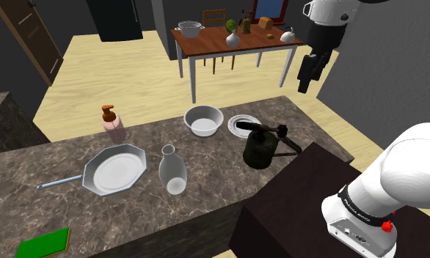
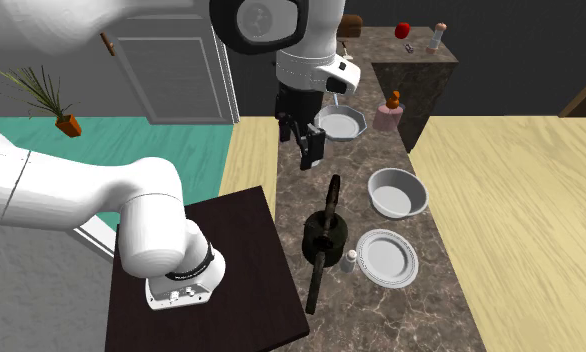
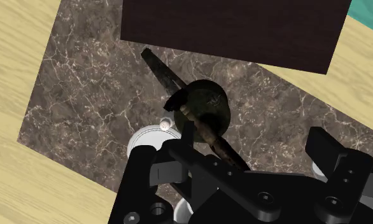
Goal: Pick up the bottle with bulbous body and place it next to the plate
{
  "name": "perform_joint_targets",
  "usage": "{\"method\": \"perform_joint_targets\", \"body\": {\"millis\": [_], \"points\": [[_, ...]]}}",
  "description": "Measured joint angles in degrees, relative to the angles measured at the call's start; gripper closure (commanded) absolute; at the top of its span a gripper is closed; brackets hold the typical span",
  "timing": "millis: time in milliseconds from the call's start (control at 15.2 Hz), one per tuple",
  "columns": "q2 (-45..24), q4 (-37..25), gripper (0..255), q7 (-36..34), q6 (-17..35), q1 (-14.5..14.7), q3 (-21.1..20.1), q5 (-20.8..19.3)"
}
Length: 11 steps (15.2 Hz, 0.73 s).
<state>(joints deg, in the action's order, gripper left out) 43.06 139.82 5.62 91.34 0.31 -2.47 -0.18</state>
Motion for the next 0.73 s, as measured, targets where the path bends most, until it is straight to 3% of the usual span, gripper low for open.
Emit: {"method": "perform_joint_targets", "body": {"millis": [396,726], "points": [[-4.65,0.38,0,-4.45,4.91,1.43,-3.69,2.88],[-12.70,-2.25,0,-10.04,10.40,2.89,-8.26,5.62]]}}
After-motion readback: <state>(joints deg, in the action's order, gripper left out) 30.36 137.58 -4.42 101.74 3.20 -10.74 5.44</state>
